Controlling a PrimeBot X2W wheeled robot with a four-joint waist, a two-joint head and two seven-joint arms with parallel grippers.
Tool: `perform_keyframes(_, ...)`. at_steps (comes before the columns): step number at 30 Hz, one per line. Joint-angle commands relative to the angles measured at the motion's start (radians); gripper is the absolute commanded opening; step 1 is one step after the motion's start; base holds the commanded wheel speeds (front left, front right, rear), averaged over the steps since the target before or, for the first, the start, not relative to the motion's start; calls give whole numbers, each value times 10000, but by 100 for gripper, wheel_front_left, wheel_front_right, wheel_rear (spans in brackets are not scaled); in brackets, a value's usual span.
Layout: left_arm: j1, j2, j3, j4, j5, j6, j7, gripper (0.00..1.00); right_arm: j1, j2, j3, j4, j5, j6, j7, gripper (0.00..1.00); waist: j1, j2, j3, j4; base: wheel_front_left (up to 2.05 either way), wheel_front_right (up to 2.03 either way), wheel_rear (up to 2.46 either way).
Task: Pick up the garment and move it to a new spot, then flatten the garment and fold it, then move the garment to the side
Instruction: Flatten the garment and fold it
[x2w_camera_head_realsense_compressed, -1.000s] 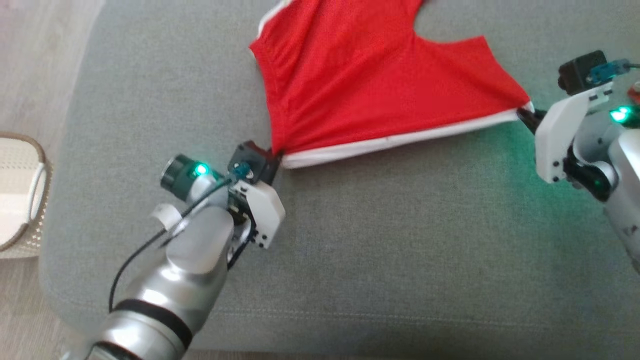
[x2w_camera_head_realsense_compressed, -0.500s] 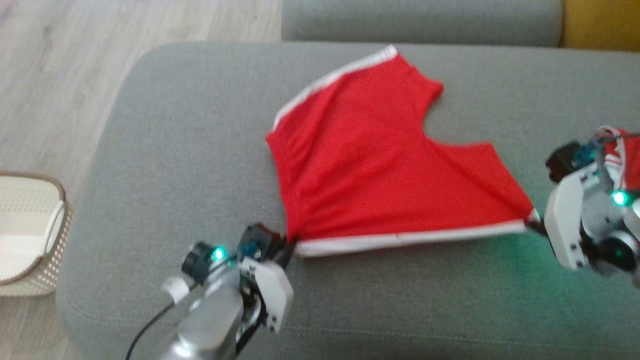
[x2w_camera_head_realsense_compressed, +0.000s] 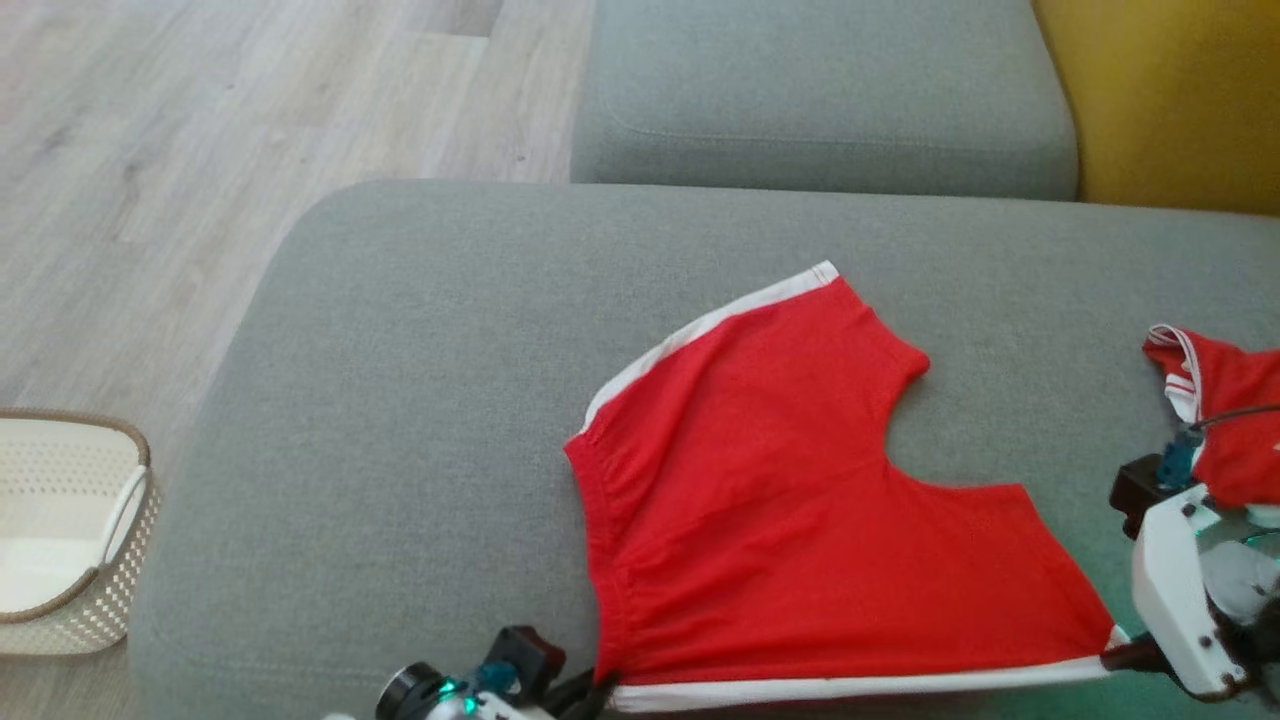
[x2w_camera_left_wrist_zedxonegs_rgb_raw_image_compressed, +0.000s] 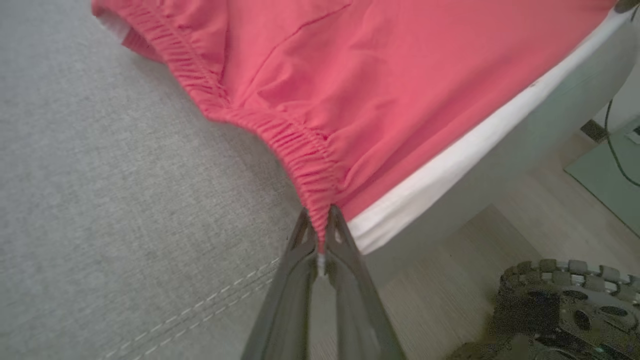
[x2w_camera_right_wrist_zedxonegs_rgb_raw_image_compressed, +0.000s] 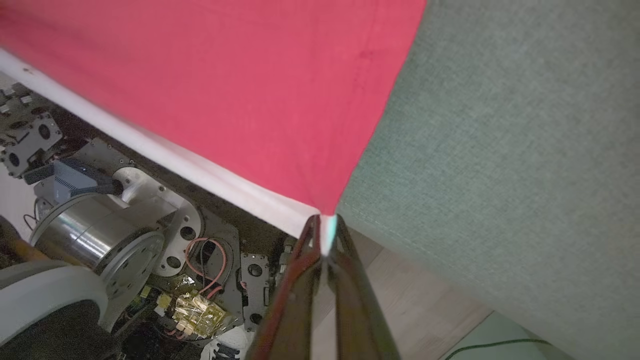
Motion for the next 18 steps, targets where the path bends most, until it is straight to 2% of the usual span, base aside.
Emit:
perform_keyframes(1,-306,540,393,-574,-243,26,122,0,47,-658,-372,-288,-95,-7,-36,0,1,-1,-21,52,0,0,0)
perform_keyframes(5,-188,874,585,-1590,-563,51,393,0,108,-642,-892,-530,-122,-7,-235,0,1,-1,16,134,0,0,0)
perform_keyframes(10,-381,1112,981,-3102,-887,347,852,0,-327,-291,-1801,-584,-501,-7,-536,0,1,-1,330,369,0,0,0)
perform_keyframes(13,-872,1004,1235,-3879,-971,610,1106,0,-1117,180,-2567,-428,-810,-7,-686,0,1,-1,904,669,0,0,0)
perform_keyframes(18,-1444,710,1426,-4177,-895,922,1099,0,-2094,787,-3140,-39,-1182,-7,-704,0,1,-1,1489,989,0,0,0)
